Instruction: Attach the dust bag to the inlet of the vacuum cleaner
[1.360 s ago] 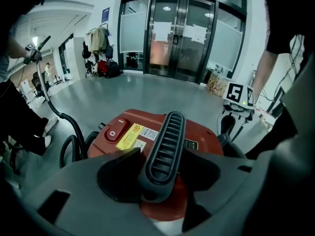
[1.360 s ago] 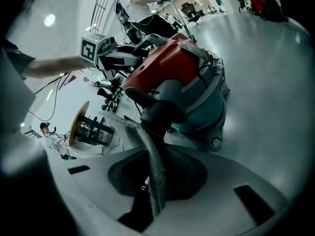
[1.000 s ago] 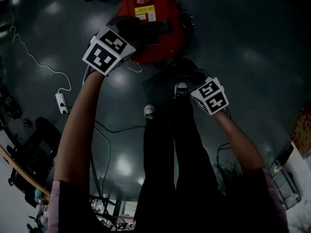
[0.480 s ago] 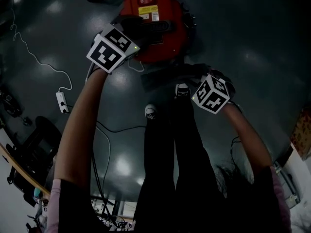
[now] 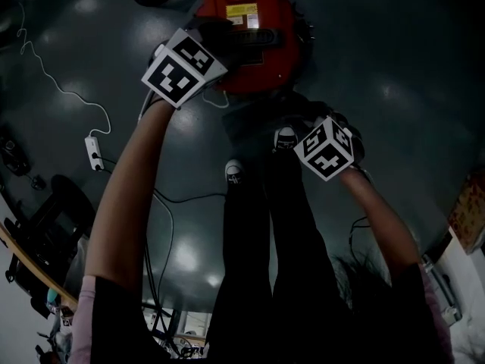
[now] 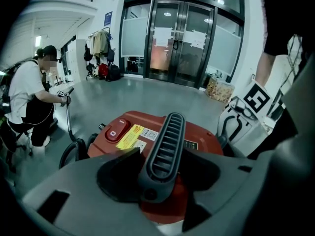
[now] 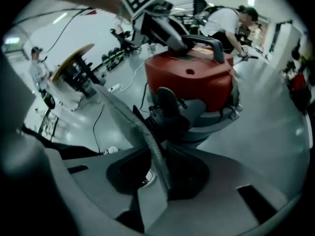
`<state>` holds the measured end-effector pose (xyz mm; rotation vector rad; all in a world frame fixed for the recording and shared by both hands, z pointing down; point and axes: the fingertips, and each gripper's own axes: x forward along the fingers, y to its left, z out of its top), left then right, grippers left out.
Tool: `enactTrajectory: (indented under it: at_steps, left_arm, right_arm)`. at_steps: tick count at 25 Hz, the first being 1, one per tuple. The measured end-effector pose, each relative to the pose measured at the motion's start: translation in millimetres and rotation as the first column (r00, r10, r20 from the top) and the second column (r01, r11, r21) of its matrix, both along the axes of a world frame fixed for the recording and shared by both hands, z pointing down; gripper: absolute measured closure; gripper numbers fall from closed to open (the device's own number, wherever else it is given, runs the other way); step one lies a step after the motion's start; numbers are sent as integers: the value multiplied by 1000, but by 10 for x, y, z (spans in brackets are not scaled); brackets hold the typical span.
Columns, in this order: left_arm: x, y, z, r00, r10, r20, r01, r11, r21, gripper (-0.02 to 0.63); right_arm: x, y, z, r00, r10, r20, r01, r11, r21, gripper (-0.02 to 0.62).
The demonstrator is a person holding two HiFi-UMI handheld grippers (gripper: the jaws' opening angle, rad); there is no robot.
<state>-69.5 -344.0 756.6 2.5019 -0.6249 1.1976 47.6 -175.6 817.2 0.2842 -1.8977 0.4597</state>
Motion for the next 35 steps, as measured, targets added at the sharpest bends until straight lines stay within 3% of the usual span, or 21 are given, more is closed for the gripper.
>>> enactTrajectory:
  at_steps: [2, 3, 5, 6, 7, 8, 10, 11, 17, 22, 26, 29, 32, 35]
  left_arm:
    - [-13, -5, 14, 1000, -4, -5, 4, 1000, 5, 379]
    - [-19, -10, 27, 1000, -6, -7, 6, 1000, 6, 379]
    - [-17, -18, 47, 1000, -9, -7, 9, 1000, 5, 379]
    - [-12, -18, 49, 1000, -9, -7, 9, 1000, 4, 379]
    - [-7, -16, 45, 1000, -9, -6, 9, 1000, 3, 379]
    - [-6, -15, 40, 1000, -9, -6, 9, 1000, 2, 379]
    - [-17, -21, 36, 1000, -10, -4, 10, 1000, -1, 379]
    - [-23, -27, 36, 1000, -10, -2, 10, 1000, -2, 379]
    - [1, -24, -42, 1000, 7, 10, -7, 1000, 3, 379]
    - [-16, 18, -184, 998, -51, -30, 52, 998, 46, 379]
    - [-141, 58, -448, 987, -119, -109, 126, 990, 66, 379]
    - [-260, 184, -651, 971, -174, -165, 187, 980, 64, 379]
    - [-328, 402, -792, 948, -231, -217, 247, 968, 46, 379]
    - [-371, 703, -868, 930, -266, -255, 280, 960, 22, 379]
  right_arm:
    - [14, 4, 55, 980, 196, 39, -192, 977, -97, 492]
    - [33, 8, 96, 950, 308, 55, -295, 940, -172, 492]
    - [73, 14, 149, 856, 512, 66, -468, 824, -319, 494]
    - [88, 15, 153, 819, 571, 65, -515, 779, -358, 494]
    - [96, 14, 145, 807, 586, 67, -528, 769, -360, 494]
    - [97, 10, 133, 826, 560, 73, -510, 795, -329, 494]
    - [81, -4, 114, 901, 426, 78, -401, 889, -220, 494]
    - [76, -12, 109, 928, 367, 72, -349, 919, -182, 492]
    - [125, 67, 15, 964, 264, 39, -256, 956, -146, 491]
    - [139, 83, -30, 948, 312, 56, -299, 940, -166, 422]
    - [163, 114, -85, 951, 307, 36, -296, 939, -174, 420]
    - [198, 170, -152, 938, 347, 25, -336, 923, -188, 422]
    - [277, 121, -246, 908, 417, 36, -408, 900, -153, 422]
    - [362, 73, -353, 902, 432, 24, -428, 899, -89, 422]
